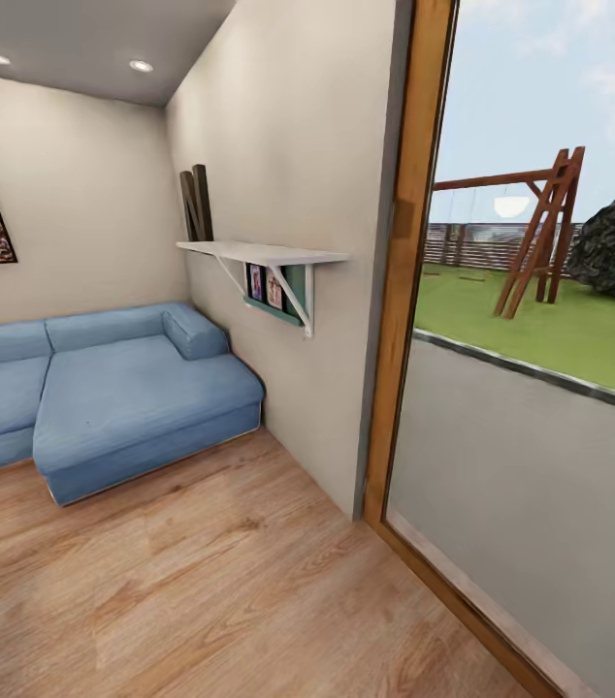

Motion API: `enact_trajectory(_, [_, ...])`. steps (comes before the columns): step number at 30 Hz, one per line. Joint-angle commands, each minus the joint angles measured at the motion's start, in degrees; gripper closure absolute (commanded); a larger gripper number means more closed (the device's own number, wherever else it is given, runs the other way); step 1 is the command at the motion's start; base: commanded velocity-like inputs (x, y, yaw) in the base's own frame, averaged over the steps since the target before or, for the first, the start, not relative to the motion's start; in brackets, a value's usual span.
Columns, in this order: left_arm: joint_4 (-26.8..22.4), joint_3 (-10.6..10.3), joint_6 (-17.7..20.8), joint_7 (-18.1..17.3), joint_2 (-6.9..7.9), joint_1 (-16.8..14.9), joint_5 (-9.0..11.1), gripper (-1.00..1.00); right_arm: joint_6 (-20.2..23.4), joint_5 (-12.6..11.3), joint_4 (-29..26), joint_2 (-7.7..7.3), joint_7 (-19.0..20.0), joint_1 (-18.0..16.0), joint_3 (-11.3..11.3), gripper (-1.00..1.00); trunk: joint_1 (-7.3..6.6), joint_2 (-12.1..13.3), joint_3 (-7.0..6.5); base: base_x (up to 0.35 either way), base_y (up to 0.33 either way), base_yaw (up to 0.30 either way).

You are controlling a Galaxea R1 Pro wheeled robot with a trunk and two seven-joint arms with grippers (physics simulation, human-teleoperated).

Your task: Place each of the two pumpkins and all three candles from the living room inside a cabinet in the living room (use any cabinet), then make sure every cabinet is closed, and position the cauldron so it is next to a table in the living room.

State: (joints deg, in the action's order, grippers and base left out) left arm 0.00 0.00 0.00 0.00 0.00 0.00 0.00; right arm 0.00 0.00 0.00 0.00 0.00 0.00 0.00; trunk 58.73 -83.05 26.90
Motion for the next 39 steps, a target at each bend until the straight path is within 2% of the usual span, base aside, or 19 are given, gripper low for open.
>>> enact_trajectory(1, [-0.3, -0.2, -0.3, 0.3, 0.33, 0.2, -0.3, -1.0, 0.2, -0.1, -0.2, 0.0, -0.2, -0.3, -0.1, -1.0, 0.0, 0.0, 0.03, 0.0, 0.0, 0.0])
enact_trajectory(11, [-2.4, 0.1, -2.5, 0.3, 0.31, 0.2, -0.3, -1.0, 0.2, 0.2, -0.1, 0.15, -0.2, -0.5, 0.0, -1.0, 0.0, 0.0, 0.03, -0.003, 0.0, 0.0])
enact_trajectory(18, [-3.1, 0.0, -4.7, 0.3, 0.28, 0.2, -0.2, -1.0, 0.2, 0.5, 0.0, 0.29, -0.2, -0.6, 0.0, -1.0, 0.0, 0.0, 0.03, -0.177, 0.0, 0.044])
enact_trajectory(23, [-3.1, 0.0, -6.4, 0.3, 0.34, 0.2, -0.3, -1.0, 0.2, 0.7, 0.1, 0.27, -0.2, -0.6, 0.1, -1.0, 0.0, 0.0, 0.03, -0.197, 0.0, 0.164])
enact_trajectory(32, [-3.1, 0.2, -8.3, 0.3, 0.43, 0.2, -0.3, -1.0, -1.4, 0.8, 0.1, 0.4, -0.2, -0.5, 0.2, -1.0, 0.0, 0.0, 0.03, -0.026, 0.0, 0.257])
enact_trajectory(39, [-3.1, 0.2, -8.3, 0.3, 0.41, 0.2, -0.2, -1.0, -2.6, 0.8, 0.2, 0.44, -0.2, -0.5, 0.2, -1.0, -1.54, 2.8, -1.23, -0.001, 0.0, 0.273])
